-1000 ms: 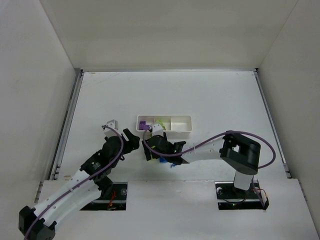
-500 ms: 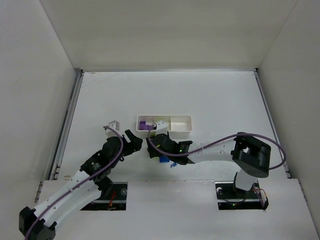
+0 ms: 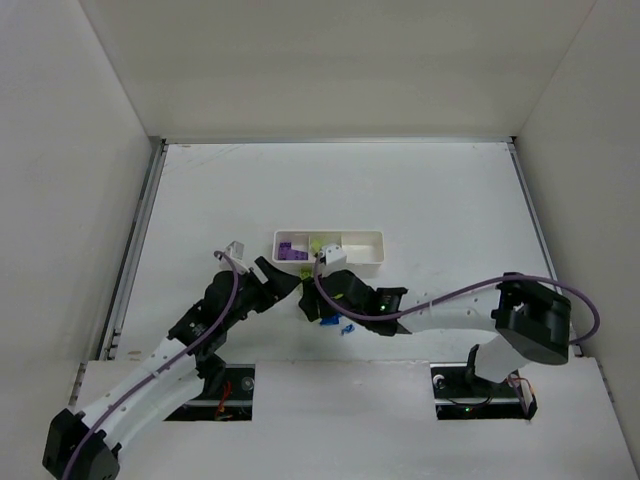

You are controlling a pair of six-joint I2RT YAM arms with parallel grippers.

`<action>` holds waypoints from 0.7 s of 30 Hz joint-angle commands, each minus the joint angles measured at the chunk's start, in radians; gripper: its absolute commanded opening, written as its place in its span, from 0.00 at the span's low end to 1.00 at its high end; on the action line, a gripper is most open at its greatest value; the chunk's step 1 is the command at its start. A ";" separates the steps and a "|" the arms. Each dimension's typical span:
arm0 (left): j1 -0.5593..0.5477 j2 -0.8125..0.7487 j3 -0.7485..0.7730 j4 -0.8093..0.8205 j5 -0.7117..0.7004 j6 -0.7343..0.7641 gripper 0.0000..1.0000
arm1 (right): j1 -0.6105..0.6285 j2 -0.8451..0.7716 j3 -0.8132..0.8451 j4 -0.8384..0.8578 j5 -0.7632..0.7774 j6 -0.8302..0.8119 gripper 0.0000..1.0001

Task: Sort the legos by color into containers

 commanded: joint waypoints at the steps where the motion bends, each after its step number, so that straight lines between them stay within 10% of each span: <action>1: 0.036 0.030 -0.032 0.142 0.126 -0.095 0.73 | 0.006 -0.080 -0.035 0.117 -0.053 -0.030 0.56; 21: 0.054 0.150 -0.020 0.262 0.371 -0.126 0.51 | 0.006 -0.134 -0.055 0.206 -0.158 -0.073 0.56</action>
